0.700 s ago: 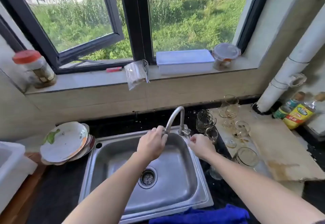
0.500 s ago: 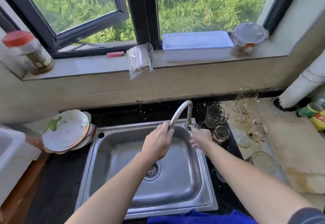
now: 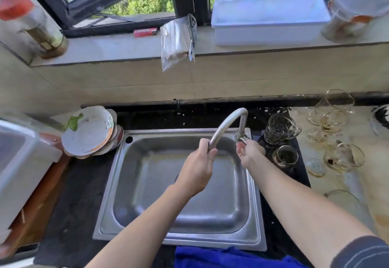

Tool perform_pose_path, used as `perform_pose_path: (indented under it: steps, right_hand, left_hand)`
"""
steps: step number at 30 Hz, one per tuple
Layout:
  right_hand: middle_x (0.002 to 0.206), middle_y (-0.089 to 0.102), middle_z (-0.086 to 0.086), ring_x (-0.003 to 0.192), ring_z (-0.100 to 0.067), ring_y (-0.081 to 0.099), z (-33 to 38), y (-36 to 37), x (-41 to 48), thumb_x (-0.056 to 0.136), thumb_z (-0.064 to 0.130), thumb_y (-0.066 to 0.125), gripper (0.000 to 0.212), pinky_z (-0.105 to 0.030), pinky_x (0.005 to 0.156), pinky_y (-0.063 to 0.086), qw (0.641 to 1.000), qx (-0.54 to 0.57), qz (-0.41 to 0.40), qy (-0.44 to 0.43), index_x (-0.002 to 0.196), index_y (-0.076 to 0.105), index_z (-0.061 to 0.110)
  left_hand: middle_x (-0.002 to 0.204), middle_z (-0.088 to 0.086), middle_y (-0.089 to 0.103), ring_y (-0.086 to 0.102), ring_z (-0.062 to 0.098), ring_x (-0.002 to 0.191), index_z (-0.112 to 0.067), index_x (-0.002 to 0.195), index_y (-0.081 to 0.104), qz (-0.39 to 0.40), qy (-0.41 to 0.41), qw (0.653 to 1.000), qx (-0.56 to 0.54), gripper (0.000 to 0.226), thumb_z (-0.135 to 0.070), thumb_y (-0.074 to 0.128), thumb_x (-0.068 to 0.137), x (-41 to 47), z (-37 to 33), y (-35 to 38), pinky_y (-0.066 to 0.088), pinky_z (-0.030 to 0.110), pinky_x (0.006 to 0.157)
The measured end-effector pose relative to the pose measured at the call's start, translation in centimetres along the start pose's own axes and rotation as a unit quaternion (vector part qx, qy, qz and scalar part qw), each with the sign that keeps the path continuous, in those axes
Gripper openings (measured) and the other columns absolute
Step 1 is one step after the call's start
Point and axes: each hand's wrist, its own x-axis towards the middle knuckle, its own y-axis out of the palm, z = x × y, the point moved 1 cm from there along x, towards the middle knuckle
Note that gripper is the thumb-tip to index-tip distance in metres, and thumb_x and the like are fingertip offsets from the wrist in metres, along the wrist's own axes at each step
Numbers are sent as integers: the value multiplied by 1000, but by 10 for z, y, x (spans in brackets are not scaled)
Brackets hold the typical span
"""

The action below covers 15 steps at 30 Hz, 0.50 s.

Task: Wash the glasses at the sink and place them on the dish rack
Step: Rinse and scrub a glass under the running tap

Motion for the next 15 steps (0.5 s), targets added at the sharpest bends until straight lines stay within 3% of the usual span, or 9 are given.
perform_pose_path:
  steps: [5,10,13,15]
  right_hand:
    - [91,68,-11,67,-13,63,-8,-1,0,95,7,57,23,-23,57,48,1000,0,8,-14,116,62,-1]
    - [119,66,-13,108,-23,67,-11,-3,-3,98,3,50,29,-26,72,51,999,5,15,-29,126,56,1]
    - [120,66,-14,109,-24,66,-11,-6,-8,98,11,55,26,-31,80,53,999,-19,15,-26,123,57,1]
    - [109,67,-13,107,-28,67,-8,-10,-18,97,18,59,30,-35,83,54,997,-70,22,-33,120,57,-1]
  left_hand:
    - [75,16,58,52,33,63,-18,92,34,-1,6,1000,-18,14,-28,36,102,0,2,0,45,56,60]
    - [76,11,59,50,29,62,-21,90,34,0,3,999,-40,14,-27,36,102,-1,2,1,43,50,60]
    - [79,13,60,53,30,68,-21,91,37,-7,20,999,-46,13,-28,39,102,-2,1,-2,43,47,62]
    - [79,7,60,54,24,70,-18,94,44,-9,26,999,-47,12,-29,44,100,-2,3,-5,44,42,66]
